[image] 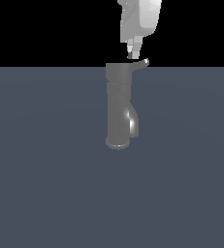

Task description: Turn on the faucet by rotating a designated handle.

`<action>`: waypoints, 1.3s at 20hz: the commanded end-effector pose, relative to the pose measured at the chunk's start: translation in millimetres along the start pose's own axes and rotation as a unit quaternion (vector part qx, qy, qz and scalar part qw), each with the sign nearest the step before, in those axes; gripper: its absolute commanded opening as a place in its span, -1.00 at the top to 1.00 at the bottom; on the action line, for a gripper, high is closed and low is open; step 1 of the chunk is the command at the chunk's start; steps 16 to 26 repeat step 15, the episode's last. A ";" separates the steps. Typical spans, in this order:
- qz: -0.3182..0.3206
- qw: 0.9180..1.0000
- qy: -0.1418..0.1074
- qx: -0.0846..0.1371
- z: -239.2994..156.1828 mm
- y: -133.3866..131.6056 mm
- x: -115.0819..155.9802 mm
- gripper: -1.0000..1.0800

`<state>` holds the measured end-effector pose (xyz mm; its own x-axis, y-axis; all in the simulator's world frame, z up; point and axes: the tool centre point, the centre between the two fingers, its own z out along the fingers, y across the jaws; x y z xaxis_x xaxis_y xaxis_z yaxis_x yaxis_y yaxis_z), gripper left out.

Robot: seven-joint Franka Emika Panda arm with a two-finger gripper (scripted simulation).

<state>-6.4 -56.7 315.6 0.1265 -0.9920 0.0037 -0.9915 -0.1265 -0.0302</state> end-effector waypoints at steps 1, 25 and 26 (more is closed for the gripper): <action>0.015 1.000 0.000 -0.006 8.9 -2.4 20.6 1.00; 0.033 0.999 -0.001 -0.015 19.5 -29.5 54.2 1.00; 0.033 0.999 -0.001 -0.015 19.5 -29.5 54.2 1.00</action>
